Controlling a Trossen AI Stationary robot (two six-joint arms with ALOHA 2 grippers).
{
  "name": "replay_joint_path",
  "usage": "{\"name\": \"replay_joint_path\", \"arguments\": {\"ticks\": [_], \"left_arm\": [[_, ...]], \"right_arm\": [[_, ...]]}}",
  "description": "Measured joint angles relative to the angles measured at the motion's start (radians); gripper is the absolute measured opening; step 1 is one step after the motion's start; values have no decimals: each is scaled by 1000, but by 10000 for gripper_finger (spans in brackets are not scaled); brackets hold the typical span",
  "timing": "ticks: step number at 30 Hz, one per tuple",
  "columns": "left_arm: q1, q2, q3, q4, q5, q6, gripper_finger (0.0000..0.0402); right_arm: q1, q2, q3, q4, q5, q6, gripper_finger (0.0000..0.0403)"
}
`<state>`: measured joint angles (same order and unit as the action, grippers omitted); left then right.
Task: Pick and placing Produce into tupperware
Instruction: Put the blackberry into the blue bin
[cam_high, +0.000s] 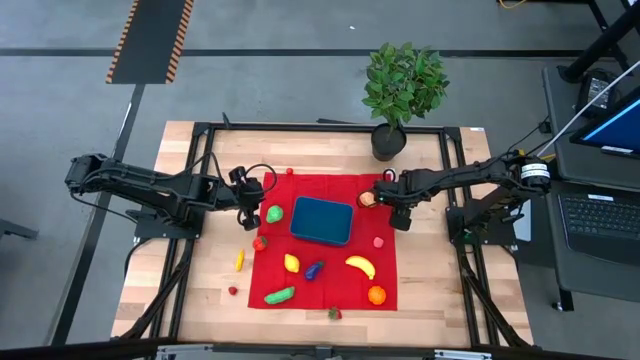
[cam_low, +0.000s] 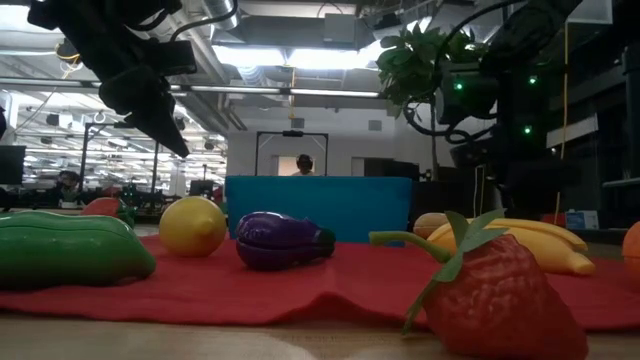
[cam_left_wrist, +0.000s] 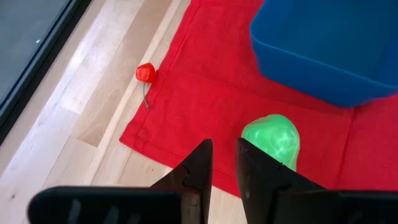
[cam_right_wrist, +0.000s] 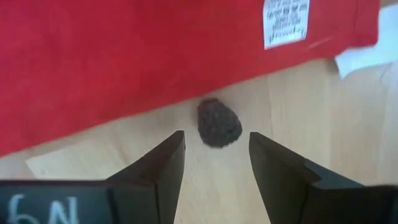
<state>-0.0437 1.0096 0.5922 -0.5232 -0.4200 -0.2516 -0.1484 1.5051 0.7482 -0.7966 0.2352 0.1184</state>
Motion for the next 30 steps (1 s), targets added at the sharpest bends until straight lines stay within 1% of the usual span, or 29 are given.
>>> {"name": "replay_joint_path", "arguments": {"ticks": [9, 13, 19, 23, 30], "left_arm": [[0, 0, 0, 0, -16, 0, 48], [0, 0, 0, 0, -16, 0, 38], [0, 0, 0, -7, -17, 0, 24], [0, 0, 0, -7, -17, 0, 15], [0, 0, 0, -7, -17, 0, 2]], "right_arm": [[-26, 8, -1, 45, -1, -46, 181], [-27, 35, -1, 82, 0, -82, 181], [-31, 89, 5, 72, -2, -97, 181], [-37, 94, 5, 70, -5, -99, 181], [-48, 93, 4, 46, -16, -52, 157]]}}
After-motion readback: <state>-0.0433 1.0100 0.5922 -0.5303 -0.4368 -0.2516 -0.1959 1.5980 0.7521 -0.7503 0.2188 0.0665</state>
